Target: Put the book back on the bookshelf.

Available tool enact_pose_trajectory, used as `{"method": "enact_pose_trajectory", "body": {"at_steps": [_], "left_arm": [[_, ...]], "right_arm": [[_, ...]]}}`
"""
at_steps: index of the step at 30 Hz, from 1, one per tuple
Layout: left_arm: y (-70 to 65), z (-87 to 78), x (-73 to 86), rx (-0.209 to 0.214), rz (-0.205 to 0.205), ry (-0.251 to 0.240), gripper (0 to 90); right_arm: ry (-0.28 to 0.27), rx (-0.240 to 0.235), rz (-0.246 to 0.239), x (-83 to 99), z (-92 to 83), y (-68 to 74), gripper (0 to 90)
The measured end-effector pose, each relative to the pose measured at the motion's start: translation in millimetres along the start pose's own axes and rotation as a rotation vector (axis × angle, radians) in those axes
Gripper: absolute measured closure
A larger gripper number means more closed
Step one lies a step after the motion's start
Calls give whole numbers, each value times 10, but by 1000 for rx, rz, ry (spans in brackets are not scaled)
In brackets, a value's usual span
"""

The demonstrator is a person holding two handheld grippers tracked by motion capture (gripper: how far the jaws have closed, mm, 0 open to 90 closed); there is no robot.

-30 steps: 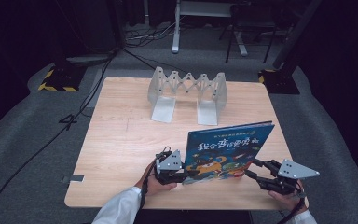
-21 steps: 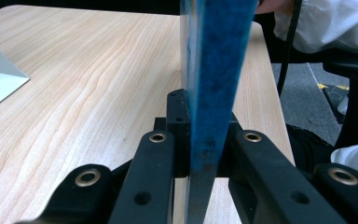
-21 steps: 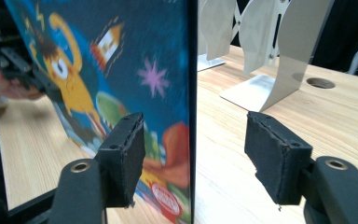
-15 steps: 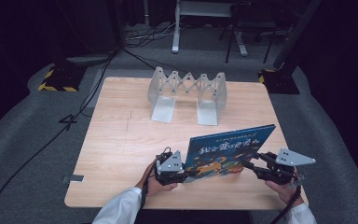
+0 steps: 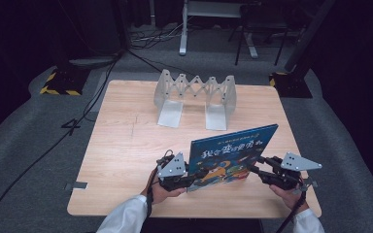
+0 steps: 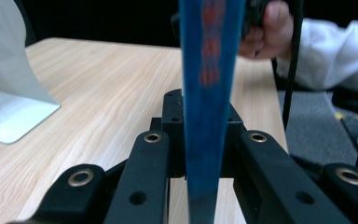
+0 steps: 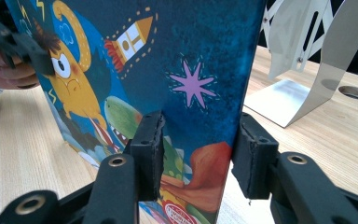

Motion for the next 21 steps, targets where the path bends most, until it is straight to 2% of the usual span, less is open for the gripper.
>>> {"method": "enact_pose_trajectory", "body": {"at_steps": [3,7,10,11,14,15,16,17,21], "left_arm": [[-27,-6,-56,3,19,-19,795],[-35,-3,-95,20,-3,-58,785],[-68,32,-130,15,11,-67,683],[-76,51,-134,-8,13,-72,653],[-78,61,-117,-25,2,-92,674],[-76,42,-110,-32,8,-102,710],[-66,16,-114,-26,6,-111,765],[-55,-11,-124,-13,-5,-114,778],[-37,8,-109,-10,-22,-123,784]], "right_arm": [[-5,3,-4,-5,10,34,577],[-6,5,-4,-9,20,53,577],[-9,4,-12,-13,35,72,584],[-9,10,-17,-15,40,76,585],[-12,15,-25,-6,34,83,591],[-17,15,-27,-1,32,85,595],[-20,13,-27,8,23,90,598],[-24,11,-31,16,16,89,602],[-22,14,-18,19,21,85,603]]}}
Point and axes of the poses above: each handheld gripper's, and its own axes: z roughly forward along the jaws, x roughly out of its underside, y roughly to its left, the point moved 2 cm from there along z, roughly forward along the jaws, and after that the axes turned 13 degrees about -z, right-handed, at the moved point
